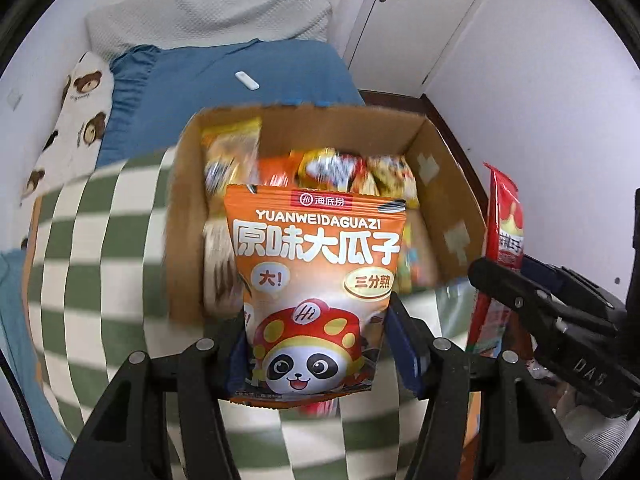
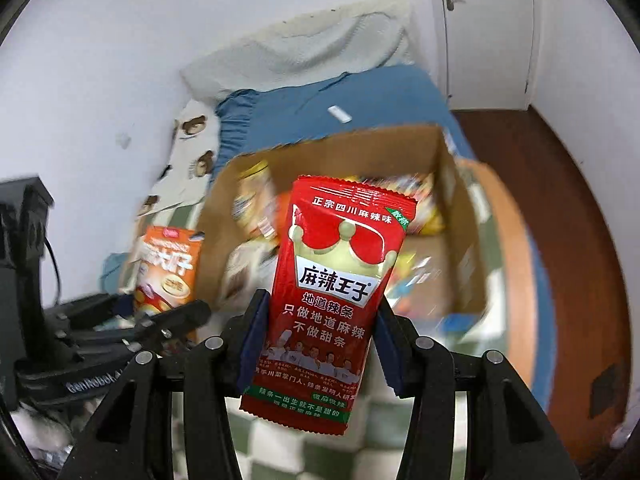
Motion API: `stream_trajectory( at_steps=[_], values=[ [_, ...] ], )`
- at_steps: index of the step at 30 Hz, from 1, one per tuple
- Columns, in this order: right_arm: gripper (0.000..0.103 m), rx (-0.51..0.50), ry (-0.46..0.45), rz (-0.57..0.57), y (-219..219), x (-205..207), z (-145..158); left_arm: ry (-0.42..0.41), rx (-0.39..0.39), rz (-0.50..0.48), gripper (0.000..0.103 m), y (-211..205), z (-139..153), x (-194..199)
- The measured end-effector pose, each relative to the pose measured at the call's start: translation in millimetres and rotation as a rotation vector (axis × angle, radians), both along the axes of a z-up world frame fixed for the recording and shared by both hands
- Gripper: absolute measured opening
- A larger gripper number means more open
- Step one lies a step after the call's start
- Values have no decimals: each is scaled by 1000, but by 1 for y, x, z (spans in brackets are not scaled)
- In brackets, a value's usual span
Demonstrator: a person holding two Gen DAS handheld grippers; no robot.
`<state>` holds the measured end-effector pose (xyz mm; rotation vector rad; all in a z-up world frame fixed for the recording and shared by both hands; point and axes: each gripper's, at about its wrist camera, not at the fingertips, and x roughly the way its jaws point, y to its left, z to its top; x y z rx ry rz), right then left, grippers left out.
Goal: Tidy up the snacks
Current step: 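Carry both bags into the box and open both tools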
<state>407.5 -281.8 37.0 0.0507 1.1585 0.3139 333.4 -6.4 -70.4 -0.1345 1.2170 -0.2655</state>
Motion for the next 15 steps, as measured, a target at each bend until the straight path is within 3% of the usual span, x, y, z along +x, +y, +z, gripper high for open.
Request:
stream_trajectory(
  at_steps=[8, 15],
  values=[
    [52, -197, 82, 85, -17, 105, -44, 116, 83, -11, 57, -23, -47, 107],
    [54, -298, 179, 199, -9, 132, -89, 243, 104, 23, 58, -15, -98, 150]
  ],
)
